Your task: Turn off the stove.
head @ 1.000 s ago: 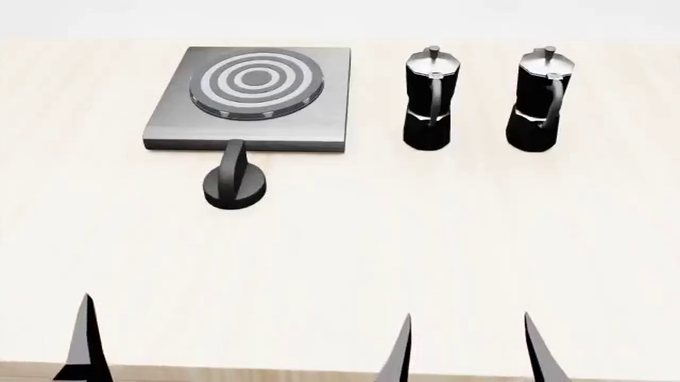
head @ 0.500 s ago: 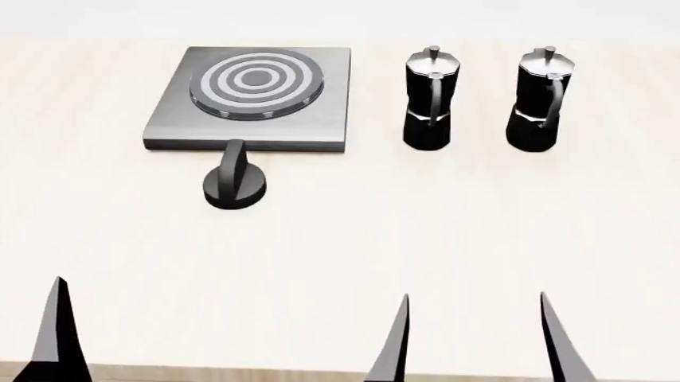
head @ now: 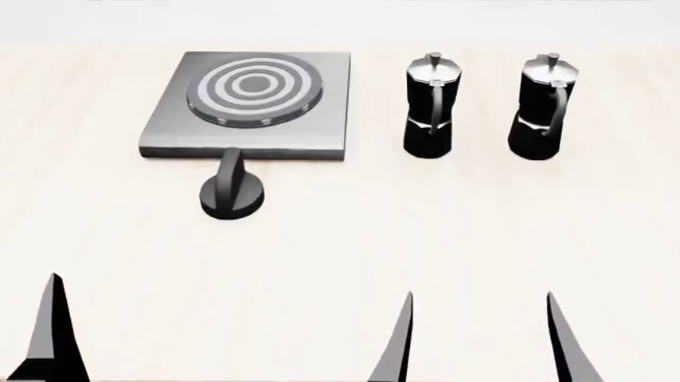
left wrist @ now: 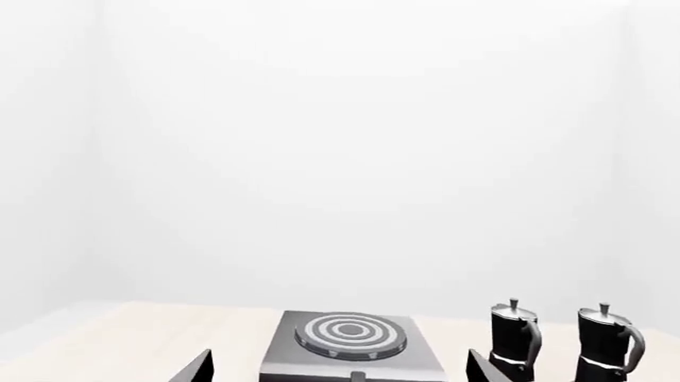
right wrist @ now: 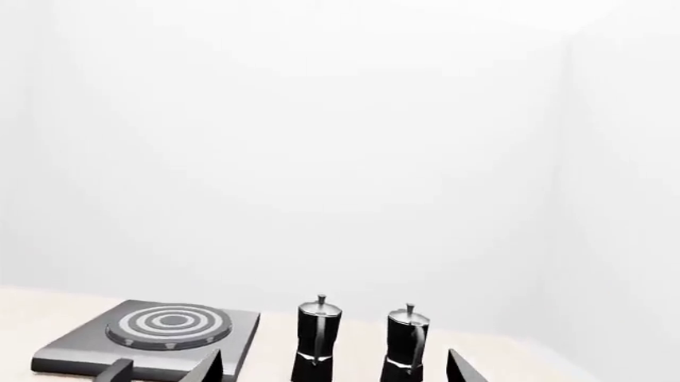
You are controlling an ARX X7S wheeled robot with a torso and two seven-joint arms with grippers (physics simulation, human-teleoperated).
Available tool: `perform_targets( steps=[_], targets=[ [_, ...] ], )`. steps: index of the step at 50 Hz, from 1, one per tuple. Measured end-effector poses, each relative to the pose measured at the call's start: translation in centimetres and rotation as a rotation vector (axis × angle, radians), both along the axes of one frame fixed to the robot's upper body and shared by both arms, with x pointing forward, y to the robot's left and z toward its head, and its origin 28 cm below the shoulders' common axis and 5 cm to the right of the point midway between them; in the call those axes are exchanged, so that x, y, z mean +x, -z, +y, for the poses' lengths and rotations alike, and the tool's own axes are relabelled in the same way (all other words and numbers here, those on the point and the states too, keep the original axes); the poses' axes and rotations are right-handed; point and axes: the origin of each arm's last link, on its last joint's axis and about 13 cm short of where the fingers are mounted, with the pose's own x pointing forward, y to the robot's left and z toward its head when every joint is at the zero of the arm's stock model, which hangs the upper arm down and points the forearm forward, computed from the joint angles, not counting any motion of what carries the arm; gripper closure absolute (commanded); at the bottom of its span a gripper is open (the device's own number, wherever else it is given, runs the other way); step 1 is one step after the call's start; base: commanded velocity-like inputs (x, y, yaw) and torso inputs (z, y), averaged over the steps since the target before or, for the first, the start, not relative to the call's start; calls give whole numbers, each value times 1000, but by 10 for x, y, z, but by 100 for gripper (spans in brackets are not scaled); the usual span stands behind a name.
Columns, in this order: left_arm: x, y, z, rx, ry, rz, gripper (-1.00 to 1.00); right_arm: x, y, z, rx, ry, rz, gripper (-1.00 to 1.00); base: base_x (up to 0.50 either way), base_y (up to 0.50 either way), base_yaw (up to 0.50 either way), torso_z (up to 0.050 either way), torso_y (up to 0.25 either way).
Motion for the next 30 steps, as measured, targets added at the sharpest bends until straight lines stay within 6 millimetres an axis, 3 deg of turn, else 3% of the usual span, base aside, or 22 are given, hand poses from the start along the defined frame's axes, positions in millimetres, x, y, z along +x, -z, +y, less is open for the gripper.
perform_targets(
  steps=[30],
  targets=[
    [1, 4, -1, -18, -23, 17, -100, -1, 0, 1, 1, -10, -5, -100, 446, 0, 0, 0, 0]
  ],
)
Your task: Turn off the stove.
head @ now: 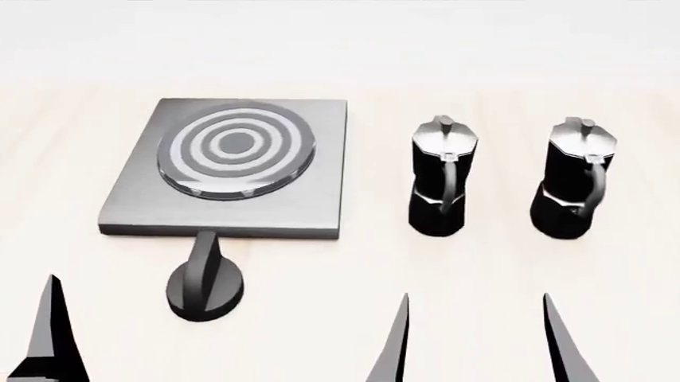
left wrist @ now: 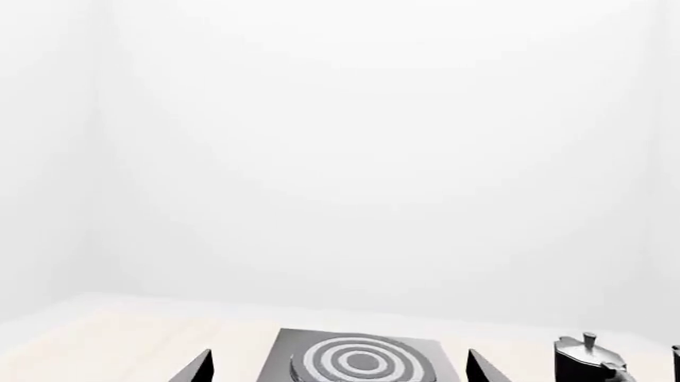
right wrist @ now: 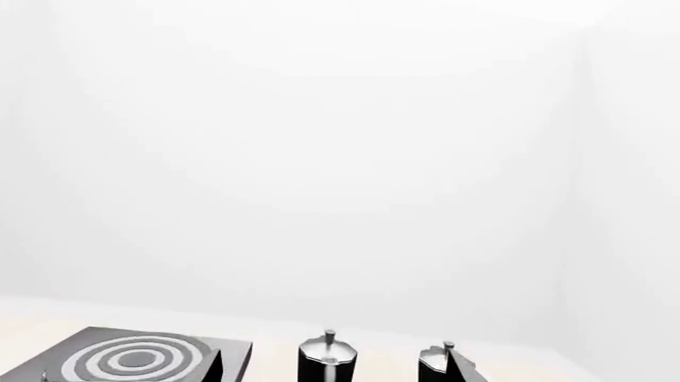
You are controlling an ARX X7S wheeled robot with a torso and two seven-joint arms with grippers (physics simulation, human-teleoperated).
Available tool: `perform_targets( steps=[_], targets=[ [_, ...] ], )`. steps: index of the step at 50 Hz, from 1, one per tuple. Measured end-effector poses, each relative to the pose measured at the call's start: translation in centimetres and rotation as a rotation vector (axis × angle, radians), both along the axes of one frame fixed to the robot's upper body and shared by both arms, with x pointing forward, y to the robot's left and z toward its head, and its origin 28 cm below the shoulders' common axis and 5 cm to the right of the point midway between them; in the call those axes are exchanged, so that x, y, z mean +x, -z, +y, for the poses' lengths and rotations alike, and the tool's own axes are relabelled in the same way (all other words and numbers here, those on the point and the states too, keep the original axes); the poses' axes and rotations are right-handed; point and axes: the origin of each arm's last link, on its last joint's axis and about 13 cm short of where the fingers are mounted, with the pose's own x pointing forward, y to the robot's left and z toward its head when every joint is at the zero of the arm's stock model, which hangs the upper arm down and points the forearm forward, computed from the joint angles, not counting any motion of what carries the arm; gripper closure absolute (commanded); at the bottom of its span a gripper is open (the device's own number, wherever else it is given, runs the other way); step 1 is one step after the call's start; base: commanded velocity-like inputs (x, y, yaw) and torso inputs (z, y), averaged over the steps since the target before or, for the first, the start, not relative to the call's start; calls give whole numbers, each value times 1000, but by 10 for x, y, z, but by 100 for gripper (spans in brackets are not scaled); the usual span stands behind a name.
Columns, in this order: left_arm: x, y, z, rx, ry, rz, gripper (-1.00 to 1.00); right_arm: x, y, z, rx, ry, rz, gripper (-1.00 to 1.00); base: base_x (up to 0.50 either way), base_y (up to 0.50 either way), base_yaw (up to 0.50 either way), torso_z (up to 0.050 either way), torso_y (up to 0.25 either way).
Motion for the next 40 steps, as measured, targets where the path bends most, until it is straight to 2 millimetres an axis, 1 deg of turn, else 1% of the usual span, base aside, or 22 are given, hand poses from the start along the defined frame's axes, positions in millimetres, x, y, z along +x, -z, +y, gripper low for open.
perform_targets(
  steps=[12, 40],
  targets=[
    [0, 1, 0, 0, -2, 2, -100, 0, 0, 0, 0, -1, -1, -100, 491, 0, 0, 0, 0],
    [2, 2, 0, -6, -12, 9, -100, 0, 0, -1, 3, 1, 0, -100, 431, 0, 0, 0, 1]
  ],
)
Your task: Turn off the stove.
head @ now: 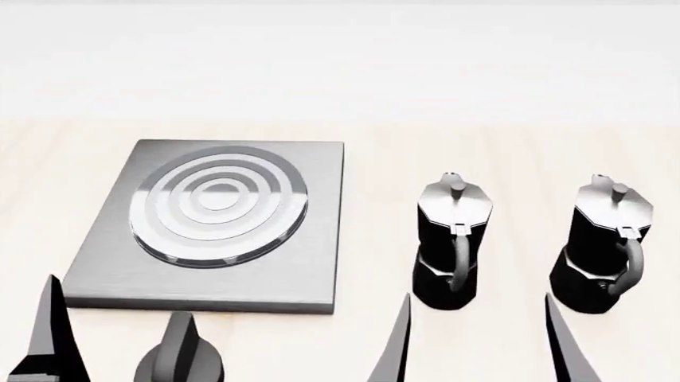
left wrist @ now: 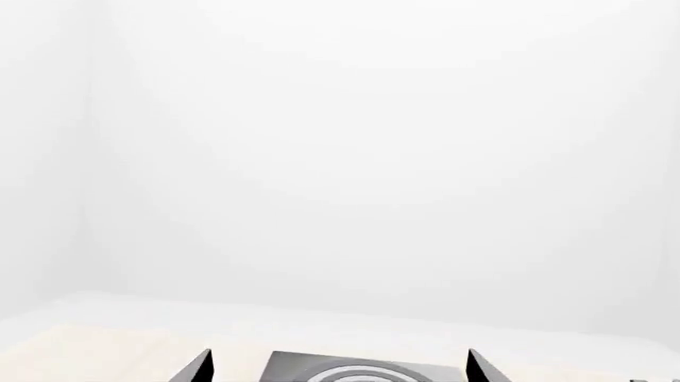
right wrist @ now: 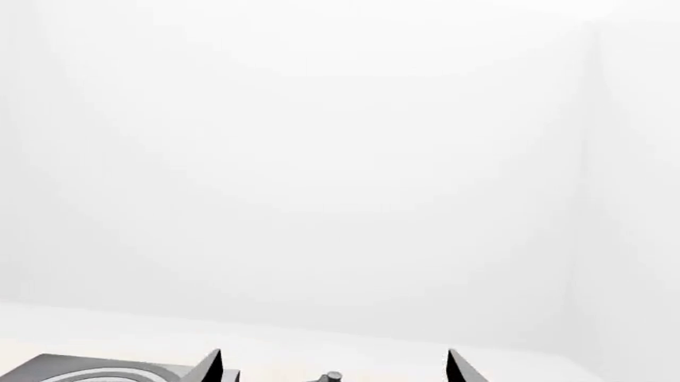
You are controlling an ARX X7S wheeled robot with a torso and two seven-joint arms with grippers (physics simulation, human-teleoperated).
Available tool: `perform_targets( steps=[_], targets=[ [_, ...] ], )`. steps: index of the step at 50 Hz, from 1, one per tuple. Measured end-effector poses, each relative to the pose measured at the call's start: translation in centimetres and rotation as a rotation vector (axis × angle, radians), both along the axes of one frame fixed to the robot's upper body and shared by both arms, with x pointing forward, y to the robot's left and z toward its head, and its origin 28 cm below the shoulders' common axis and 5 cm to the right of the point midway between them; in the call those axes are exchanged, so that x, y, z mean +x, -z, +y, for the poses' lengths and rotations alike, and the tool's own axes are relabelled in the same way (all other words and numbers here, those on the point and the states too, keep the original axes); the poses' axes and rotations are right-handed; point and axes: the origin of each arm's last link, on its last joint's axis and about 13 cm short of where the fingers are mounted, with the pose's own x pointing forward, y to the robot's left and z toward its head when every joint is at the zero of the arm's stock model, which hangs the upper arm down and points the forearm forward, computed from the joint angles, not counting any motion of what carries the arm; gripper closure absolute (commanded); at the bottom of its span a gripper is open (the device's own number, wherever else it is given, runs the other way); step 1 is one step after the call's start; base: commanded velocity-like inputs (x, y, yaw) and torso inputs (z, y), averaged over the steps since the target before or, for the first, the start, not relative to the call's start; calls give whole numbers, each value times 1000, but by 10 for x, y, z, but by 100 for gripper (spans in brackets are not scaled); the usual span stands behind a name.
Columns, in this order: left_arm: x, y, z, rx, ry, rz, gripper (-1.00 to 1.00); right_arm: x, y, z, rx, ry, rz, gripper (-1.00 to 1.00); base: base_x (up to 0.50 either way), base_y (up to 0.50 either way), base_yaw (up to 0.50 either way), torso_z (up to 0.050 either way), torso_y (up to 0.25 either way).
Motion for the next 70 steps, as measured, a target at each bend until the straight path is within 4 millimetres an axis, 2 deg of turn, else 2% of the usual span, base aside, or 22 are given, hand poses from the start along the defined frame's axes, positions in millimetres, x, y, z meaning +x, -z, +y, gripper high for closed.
perform_targets(
  steps=[13, 22, 46, 70],
  targets=[
    [1, 2, 0, 3, -3, 6, -100, 0, 0, 0, 2, 0, 0, -100, 499, 0, 0, 0, 0],
    [3, 4, -1, 14, -7, 10, -100, 1, 0, 0, -3, 2, -4, -100, 0, 0, 0, 0, -10],
    [5, 8, -1, 29, -8, 20, -100, 1, 2, 1, -11, 4, 8, -100, 0, 0, 0, 0, -200],
    [5, 7, -1, 31, -10, 21, -100, 1, 2, 0, -16, 6, 10, -100, 0, 0, 0, 0, -133]
  ],
)
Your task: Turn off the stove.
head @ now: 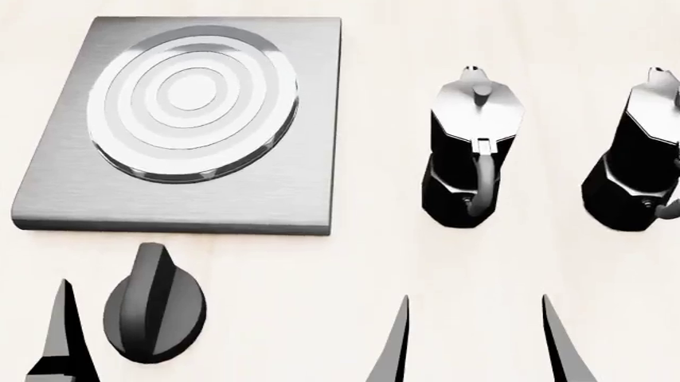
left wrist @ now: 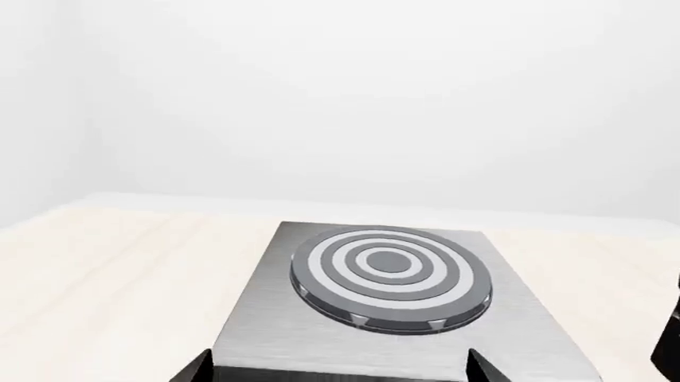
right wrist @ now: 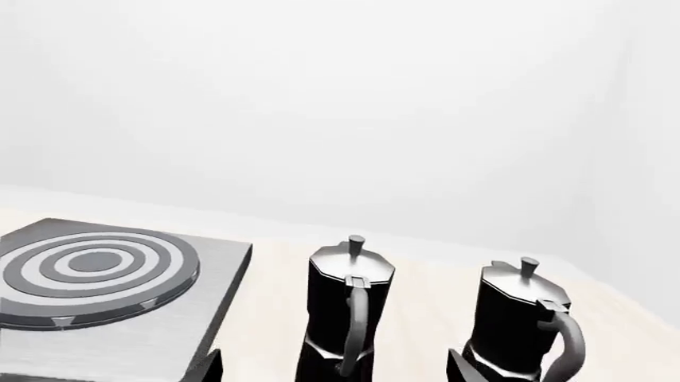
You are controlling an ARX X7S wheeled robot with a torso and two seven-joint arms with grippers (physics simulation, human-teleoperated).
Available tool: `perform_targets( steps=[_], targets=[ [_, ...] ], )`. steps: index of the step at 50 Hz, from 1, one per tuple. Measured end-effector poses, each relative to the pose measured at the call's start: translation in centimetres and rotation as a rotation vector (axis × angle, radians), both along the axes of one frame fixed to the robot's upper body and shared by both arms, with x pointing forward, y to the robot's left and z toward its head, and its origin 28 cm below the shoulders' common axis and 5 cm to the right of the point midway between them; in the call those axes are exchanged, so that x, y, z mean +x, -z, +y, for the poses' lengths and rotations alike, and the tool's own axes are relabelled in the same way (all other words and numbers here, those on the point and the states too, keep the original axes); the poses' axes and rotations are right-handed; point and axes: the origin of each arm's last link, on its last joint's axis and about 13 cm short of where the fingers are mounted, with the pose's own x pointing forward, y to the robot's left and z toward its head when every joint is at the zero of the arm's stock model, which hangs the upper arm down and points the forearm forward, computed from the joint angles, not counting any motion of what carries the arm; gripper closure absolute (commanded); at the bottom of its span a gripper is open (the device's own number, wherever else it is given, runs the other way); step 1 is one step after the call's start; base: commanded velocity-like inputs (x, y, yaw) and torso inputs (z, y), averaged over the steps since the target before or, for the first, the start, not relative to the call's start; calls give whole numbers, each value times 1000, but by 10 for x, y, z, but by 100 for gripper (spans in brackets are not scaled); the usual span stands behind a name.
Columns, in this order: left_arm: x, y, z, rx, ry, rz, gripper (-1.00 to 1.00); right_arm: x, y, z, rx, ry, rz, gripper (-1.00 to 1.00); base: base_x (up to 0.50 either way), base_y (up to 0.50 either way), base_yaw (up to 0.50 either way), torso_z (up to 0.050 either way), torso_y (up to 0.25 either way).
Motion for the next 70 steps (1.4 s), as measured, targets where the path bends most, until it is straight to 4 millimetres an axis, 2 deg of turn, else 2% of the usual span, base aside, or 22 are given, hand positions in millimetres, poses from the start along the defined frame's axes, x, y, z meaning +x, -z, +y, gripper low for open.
perform_targets(
  steps=[30, 44, 70],
  targets=[
    [0, 1, 0, 1, -4, 1, -100, 0, 0, 0, -3, -1, 0, -100, 0, 0, 0, -1, -109],
    [0, -1, 1, -4, -7, 0, -100, 0, 0, 0, -3, -1, 0, -100, 0, 0, 0, 0, -14],
    [-12, -36, -10, -22, 75, -96, -100, -1, 0, 0, 0, -1, 1, -100, 0, 0, 0, 0, 0]
  ],
)
